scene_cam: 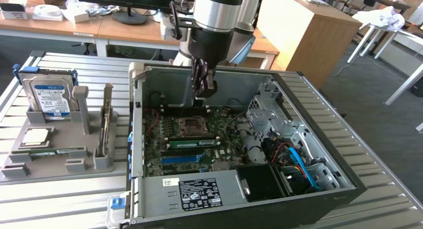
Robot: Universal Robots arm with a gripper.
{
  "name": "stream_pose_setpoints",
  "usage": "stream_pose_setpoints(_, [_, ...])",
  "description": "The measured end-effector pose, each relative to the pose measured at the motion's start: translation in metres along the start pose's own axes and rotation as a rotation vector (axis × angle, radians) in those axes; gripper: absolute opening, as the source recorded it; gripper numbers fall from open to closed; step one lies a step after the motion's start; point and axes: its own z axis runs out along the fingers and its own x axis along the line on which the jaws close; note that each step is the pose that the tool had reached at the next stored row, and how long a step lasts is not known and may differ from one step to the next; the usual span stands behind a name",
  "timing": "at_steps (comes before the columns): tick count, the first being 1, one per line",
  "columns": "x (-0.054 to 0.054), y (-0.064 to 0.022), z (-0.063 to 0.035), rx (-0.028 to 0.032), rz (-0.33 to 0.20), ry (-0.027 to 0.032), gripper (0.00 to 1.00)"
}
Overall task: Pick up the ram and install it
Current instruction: 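Press down the ram until it locks into place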
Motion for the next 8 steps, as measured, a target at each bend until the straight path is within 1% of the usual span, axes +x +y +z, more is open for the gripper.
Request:
stream_pose_setpoints(4, [0.0000, -0.0007, -0.0002, -0.0002, 0.000, 0.0004, 0.10])
stream_pose_setpoints(8, [0.0000, -0.0051, 0.0000, -0.0001, 0.000, 0.0001, 0.10])
